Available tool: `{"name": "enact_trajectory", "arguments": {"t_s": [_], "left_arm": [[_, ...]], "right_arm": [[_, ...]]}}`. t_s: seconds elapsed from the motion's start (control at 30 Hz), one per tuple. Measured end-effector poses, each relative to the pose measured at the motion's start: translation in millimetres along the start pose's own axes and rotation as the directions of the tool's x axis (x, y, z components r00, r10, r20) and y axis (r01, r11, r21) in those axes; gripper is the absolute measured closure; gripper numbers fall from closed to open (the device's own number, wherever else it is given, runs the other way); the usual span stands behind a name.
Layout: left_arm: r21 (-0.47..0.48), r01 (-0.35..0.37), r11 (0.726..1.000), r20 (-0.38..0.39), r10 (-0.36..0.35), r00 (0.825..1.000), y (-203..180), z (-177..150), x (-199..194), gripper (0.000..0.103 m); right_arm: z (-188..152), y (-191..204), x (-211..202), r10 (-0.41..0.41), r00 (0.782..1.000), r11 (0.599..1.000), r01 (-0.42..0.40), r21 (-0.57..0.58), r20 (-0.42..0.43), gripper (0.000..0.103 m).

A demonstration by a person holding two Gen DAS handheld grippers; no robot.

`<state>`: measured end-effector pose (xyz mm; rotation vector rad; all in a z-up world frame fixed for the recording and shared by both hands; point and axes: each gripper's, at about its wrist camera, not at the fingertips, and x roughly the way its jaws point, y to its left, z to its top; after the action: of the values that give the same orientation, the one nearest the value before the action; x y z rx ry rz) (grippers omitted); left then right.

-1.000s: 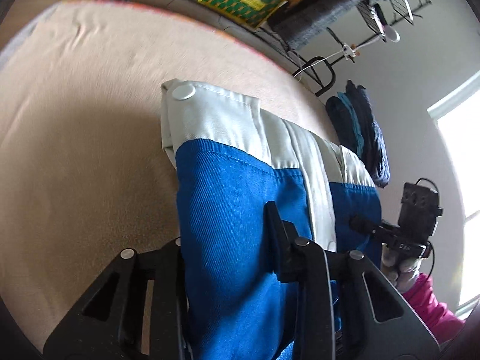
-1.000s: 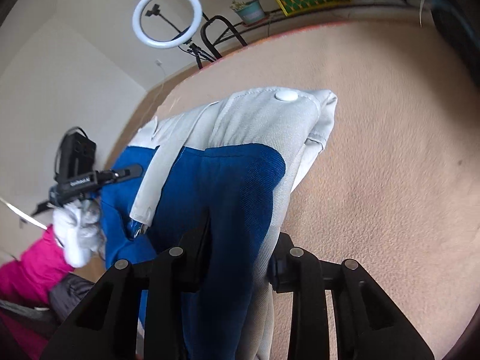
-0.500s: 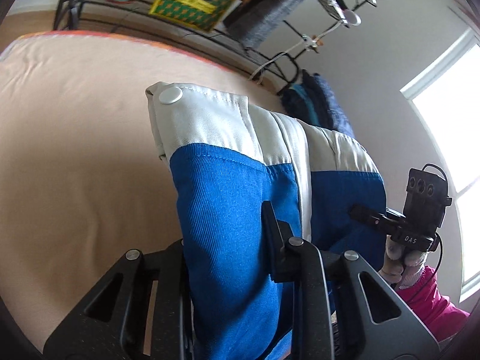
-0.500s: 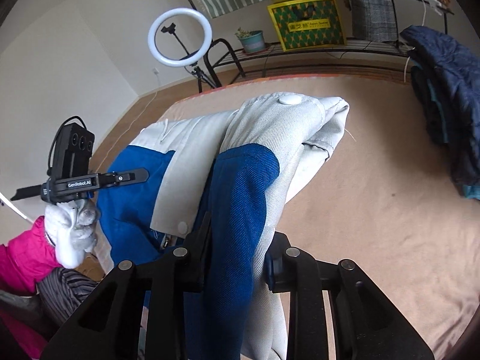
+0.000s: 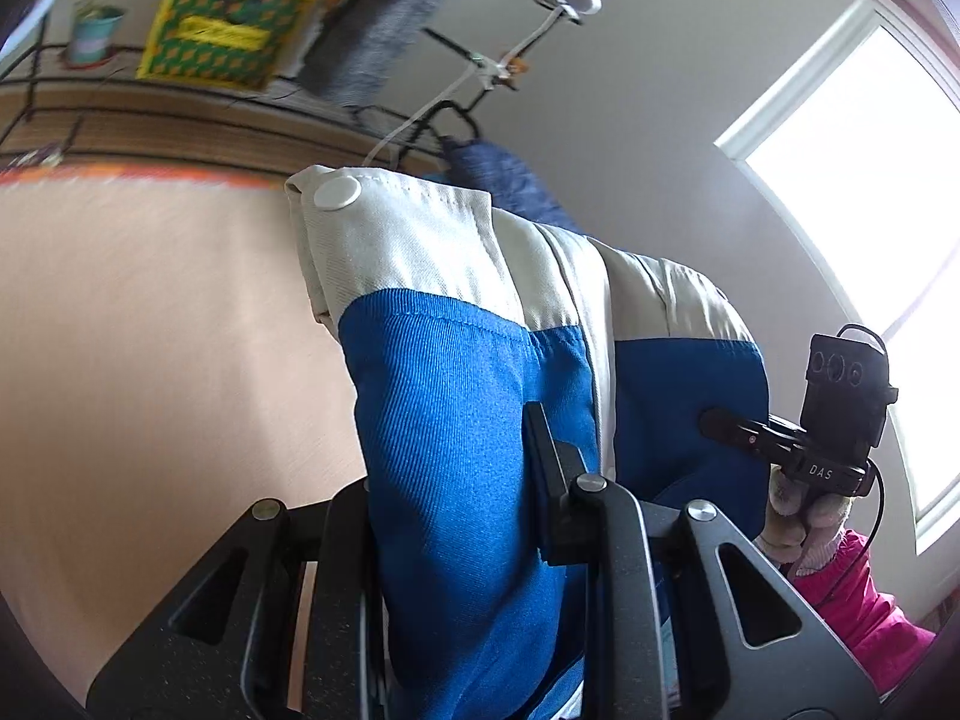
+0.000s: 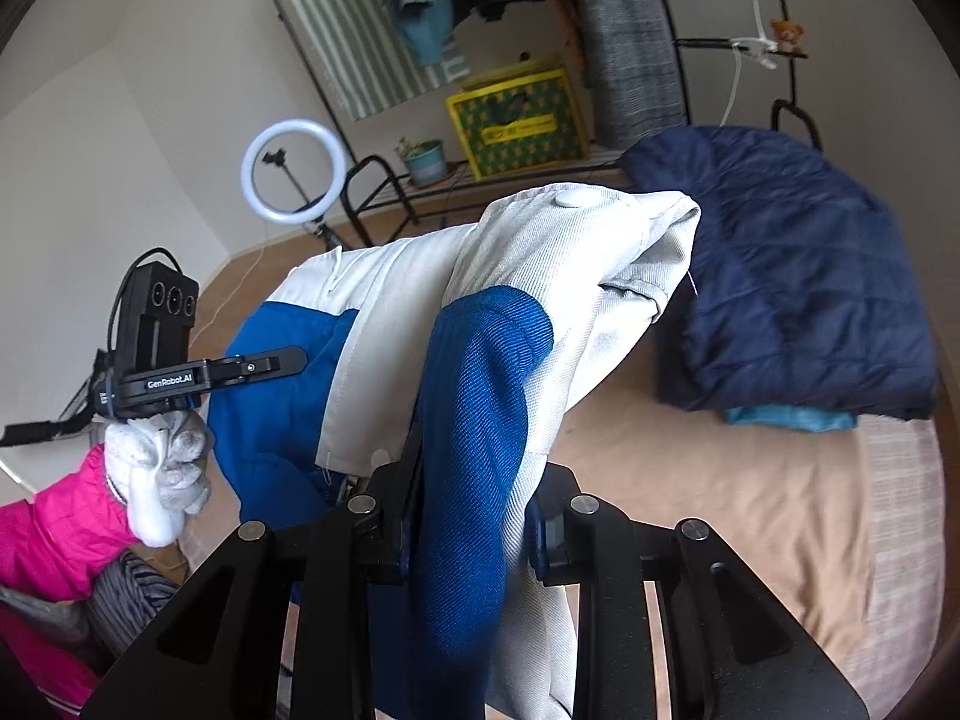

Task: Fold large clothes
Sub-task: 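Carry the folded jacket with both tools toward the navy jacket stack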

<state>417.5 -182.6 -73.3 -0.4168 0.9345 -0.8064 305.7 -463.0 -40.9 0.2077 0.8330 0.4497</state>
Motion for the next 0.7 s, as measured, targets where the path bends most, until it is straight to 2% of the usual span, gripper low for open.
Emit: {"name": "enact_trajectory", "arguments": {"t_s": [0.33,0.7], "left_arm": [[0.098,0.074,0.992,0.015,-0.075,0.997,-90,77,76,0.080],[0.146,0.089,0.985,0.072,-0.100,0.992,-138,176,165,0.080]], "right_arm": [[41,-77,-60,-0.078,0.991,0.997,0.075,0.033,0.110,0.078],[131,-151,-59,-0.176,0.967,0.983,0.181,-0.011,0.186,0.078]]}}
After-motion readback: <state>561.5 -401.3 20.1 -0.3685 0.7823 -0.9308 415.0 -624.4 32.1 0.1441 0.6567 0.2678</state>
